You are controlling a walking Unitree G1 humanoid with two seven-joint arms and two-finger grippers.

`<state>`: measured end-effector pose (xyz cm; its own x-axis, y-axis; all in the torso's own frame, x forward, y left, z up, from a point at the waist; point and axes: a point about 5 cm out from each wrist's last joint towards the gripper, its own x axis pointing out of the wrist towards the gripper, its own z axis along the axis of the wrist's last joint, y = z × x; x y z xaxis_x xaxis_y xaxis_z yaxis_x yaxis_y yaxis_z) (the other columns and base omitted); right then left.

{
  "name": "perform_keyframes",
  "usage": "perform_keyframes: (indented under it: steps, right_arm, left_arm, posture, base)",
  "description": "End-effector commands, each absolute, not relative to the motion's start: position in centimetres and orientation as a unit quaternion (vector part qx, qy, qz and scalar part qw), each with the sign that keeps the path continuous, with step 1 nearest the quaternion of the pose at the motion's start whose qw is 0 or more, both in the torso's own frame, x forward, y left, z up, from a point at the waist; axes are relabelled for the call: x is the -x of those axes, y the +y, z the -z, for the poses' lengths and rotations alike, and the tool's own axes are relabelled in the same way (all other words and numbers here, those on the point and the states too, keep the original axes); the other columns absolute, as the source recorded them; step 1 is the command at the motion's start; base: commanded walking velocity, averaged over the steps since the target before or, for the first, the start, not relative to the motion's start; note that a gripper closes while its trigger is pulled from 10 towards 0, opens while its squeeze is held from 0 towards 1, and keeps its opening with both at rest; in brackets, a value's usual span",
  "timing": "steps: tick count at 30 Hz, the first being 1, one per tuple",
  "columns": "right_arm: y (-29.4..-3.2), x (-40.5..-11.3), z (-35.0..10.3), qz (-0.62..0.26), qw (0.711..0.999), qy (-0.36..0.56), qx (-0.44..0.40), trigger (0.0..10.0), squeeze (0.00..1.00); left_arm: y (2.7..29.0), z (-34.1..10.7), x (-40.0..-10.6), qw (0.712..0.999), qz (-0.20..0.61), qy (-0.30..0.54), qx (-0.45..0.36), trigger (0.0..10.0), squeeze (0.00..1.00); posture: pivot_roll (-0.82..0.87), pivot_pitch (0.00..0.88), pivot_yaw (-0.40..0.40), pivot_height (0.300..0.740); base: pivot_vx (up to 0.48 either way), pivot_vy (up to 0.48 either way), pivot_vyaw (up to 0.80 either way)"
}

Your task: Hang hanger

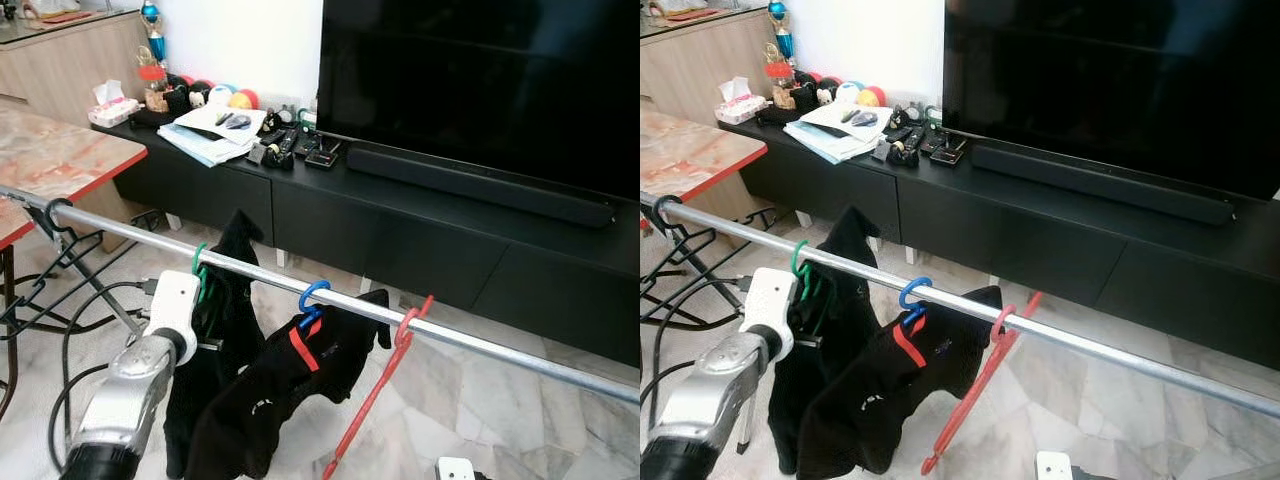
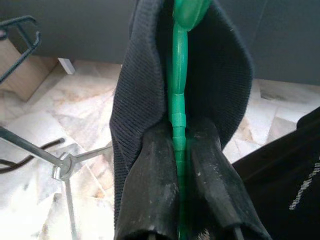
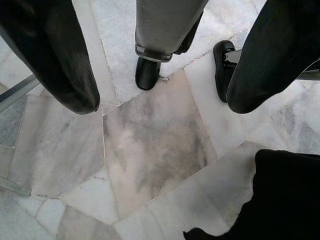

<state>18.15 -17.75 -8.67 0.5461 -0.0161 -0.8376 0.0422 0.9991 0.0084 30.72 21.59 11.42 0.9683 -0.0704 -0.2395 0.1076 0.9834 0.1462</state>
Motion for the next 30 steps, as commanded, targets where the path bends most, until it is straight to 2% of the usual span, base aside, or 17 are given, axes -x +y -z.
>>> perform_keyframes:
  steps: [1, 2, 3, 4, 12, 23, 30]
  right_arm:
    - [-17.9, -17.6, 8.9, 0.021, 0.876, 0.482, -0.013, 10.0, 0.0]
    - [-17.9, -17.6, 8.9, 0.022, 0.876, 0.482, -0.013, 10.0, 0.0]
    - [-17.9, -17.6, 8.9, 0.022, 0.876, 0.482, -0.013, 10.0, 0.0]
    - [-17.9, -17.5, 8.9, 0.022, 0.875, 0.483, -0.013, 10.0, 0.0]
    - [-18.1, -17.3, 9.0, 0.023, 0.874, 0.484, -0.012, 10.0, 0.0]
    - [-18.1, -17.3, 9.0, 0.029, 0.876, 0.482, -0.013, 10.0, 0.0]
    - [-18.2, -17.3, 9.0, 0.033, 0.876, 0.481, -0.018, 10.0, 0.0]
  left_arm:
    - [21.5, -12.3, -30.2, 0.988, 0.056, 0.099, -0.102, 1.7, 0.0]
    - [21.6, -11.9, -29.7, 0.987, 0.056, 0.105, -0.107, 7.3, 0.0]
    - [21.6, -11.9, -29.7, 0.987, 0.056, 0.105, -0.107, 7.3, 0.0]
    - [21.8, -11.3, -29.1, 0.986, 0.05, 0.116, -0.108, 10.0, 0.0]
    - [22.0, -9.2, -27.4, 0.979, 0.03, 0.148, -0.136, 10.0, 0.0]
    - [21.2, -8.2, -27.0, 0.98, 0.017, 0.163, -0.116, 10.0, 0.0]
    - [21.0, -8.1, -26.9, 0.98, 0.016, 0.164, -0.113, 10.0, 0.0]
  posture:
    - [0.17, 0.009, 0.0, 0.74]
    - [0.17, 0.009, 0.001, 0.74]
    - [0.17, 0.009, 0.001, 0.74]
    - [0.17, 0.009, 0.001, 0.74]
    - [0.17, 0.003, 0.001, 0.74]
    - [0.16, 0.0, 0.006, 0.74]
    - [0.16, 0.0, 0.007, 0.74]
  base:
    - [0.0, 0.0, 0.0]
    - [0.0, 0.0, 0.0]
    - [0.0, 0.0, 0.0]
    - [0.0, 0.0, 0.0]
    - [0.0, 0.0, 0.0]
    - [0.0, 0.0, 0.0]
    - [0.0, 0.457, 0.0]
